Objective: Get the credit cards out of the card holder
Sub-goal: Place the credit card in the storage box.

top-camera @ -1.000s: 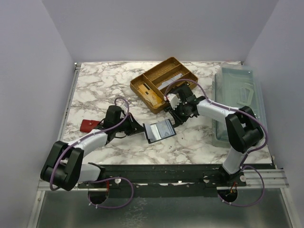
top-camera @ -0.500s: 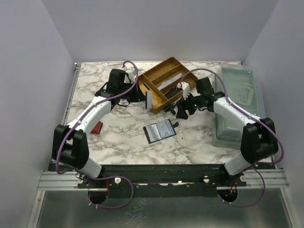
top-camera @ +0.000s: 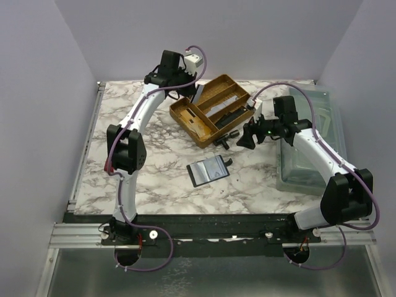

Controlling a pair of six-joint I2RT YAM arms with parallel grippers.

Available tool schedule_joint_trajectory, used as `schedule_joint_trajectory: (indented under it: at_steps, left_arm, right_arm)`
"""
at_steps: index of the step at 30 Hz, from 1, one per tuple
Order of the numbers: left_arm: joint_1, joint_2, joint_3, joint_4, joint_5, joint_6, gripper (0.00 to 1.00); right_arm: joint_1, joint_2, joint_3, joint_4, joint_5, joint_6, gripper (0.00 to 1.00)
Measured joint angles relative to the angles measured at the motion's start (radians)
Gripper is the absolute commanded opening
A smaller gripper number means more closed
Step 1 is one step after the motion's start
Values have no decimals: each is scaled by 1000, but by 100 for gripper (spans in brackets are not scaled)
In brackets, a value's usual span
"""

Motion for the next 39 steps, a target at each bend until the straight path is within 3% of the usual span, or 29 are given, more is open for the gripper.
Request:
schedule_joint_trajectory:
  at_steps: [11, 17, 26, 37, 39]
  left_arm:
    - [-23, 308, 350, -65, 46, 205, 0]
    - [-95, 339, 364, -65, -54, 229, 0]
    - [-206, 353, 364, -11, -332, 252, 0]
    - [-241, 451, 364, 72, -551, 287, 0]
    - [-247, 463, 364, 78, -567, 288, 5]
  right_arm:
    - [-56, 0, -12, 2, -21, -3, 74]
    - [-63, 0, -14, 2, -24, -9, 74]
    - [-79, 0, -14, 2, -31, -10, 74]
    - [-116, 0, -21, 13, -56, -9, 74]
    - [-122, -1, -22, 17, -62, -9, 74]
